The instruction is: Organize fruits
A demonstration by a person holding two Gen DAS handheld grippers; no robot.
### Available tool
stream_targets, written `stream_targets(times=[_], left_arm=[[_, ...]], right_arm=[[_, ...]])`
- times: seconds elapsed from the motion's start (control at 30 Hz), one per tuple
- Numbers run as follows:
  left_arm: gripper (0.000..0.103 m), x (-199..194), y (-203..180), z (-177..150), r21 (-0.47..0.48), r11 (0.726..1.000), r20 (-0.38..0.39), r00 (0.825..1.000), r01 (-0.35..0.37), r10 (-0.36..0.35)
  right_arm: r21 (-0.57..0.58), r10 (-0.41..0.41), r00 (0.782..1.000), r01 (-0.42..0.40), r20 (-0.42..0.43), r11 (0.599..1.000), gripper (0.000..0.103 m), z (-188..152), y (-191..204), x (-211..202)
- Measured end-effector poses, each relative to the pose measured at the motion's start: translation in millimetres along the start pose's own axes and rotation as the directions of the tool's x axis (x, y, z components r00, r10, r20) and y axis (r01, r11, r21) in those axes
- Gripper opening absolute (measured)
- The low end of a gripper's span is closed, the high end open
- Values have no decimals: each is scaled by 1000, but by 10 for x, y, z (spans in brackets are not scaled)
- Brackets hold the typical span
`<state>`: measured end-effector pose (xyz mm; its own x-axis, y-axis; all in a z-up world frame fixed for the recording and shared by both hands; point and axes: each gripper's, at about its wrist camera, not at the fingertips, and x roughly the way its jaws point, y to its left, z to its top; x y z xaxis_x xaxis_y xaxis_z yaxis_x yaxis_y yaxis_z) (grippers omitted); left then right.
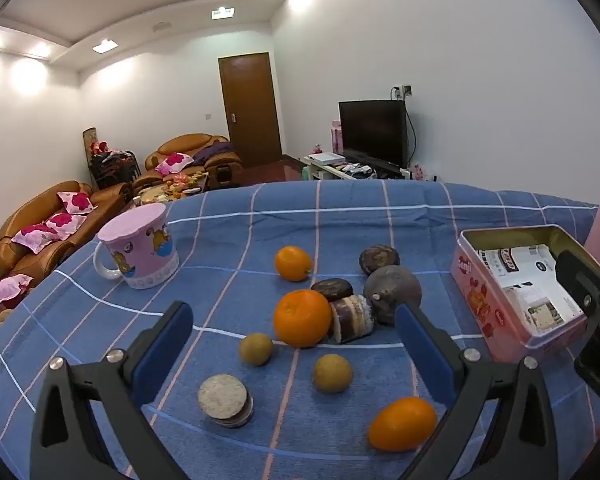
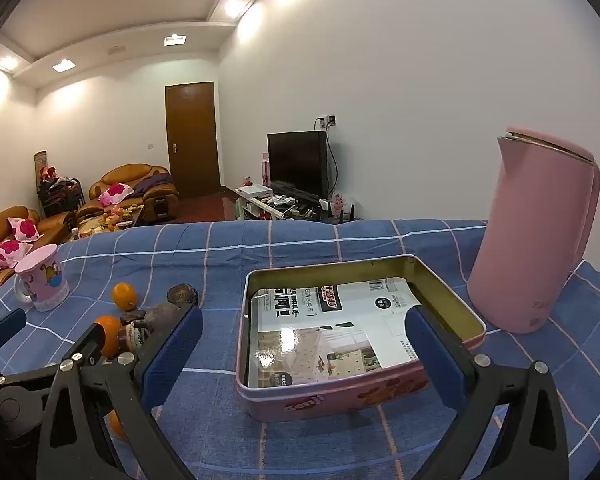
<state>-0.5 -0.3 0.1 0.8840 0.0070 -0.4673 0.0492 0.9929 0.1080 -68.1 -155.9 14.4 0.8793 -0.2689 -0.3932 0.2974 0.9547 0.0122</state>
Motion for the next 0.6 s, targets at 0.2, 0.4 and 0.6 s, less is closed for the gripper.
stream_targets(times=[0.2, 0.4, 0.6], left_arm=[[103, -34, -35, -44, -12, 1000, 13, 1000, 1, -1], [103, -41, -15, -41, -13, 1000, 6, 1000, 13, -13], [103, -36, 9, 1, -22, 1000, -2, 1000, 19, -19]], right_arm=[[1, 2, 1000, -2, 3, 1000, 102, 0, 0, 1], [2, 2, 1000, -2, -2, 1000, 102, -1, 0, 23], [0, 2, 1000, -2, 1, 1000, 102, -1, -2, 7]])
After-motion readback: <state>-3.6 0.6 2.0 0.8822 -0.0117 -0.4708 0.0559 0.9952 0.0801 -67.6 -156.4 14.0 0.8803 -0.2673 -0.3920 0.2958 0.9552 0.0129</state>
